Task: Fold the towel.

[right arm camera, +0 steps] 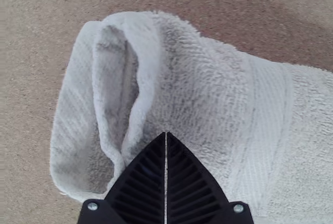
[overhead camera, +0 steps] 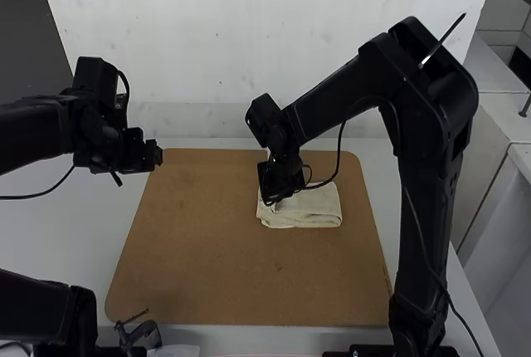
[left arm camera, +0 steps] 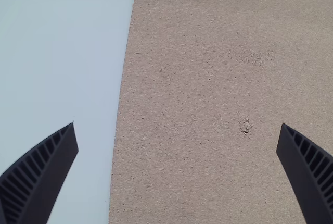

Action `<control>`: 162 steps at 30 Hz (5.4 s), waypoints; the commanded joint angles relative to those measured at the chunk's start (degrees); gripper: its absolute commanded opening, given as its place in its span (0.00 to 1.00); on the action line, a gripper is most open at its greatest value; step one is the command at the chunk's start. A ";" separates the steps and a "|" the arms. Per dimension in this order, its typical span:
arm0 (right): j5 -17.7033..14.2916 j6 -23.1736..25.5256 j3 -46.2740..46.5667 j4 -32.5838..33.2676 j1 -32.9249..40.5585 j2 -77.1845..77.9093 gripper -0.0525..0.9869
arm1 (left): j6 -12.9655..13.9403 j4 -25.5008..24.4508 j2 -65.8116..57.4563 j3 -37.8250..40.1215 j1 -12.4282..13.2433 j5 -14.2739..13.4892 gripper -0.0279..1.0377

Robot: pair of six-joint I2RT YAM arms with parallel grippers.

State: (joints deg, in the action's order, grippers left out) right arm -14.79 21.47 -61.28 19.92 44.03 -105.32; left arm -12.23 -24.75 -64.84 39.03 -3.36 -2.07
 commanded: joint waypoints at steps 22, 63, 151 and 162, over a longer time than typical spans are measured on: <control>1.95 -3.28 2.39 -3.05 -9.23 12.24 0.90 | 1.33 2.34 2.52 -0.53 0.72 0.48 0.94; 5.21 -21.39 51.08 -14.30 -42.71 98.11 0.97 | 1.07 1.11 23.18 -6.24 -2.80 -1.71 0.94; 13.03 -20.16 58.20 -18.08 -41.83 104.26 0.98 | 12.93 19.48 63.61 -36.56 3.36 -1.19 0.95; 13.03 -20.16 58.20 -17.99 -41.83 104.26 0.98 | 12.93 19.39 63.61 -36.56 3.36 -1.10 0.95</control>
State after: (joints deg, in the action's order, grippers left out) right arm -2.33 0.82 -2.26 2.24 1.65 -0.84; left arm 0.03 -5.85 -1.69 2.33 0.36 -4.03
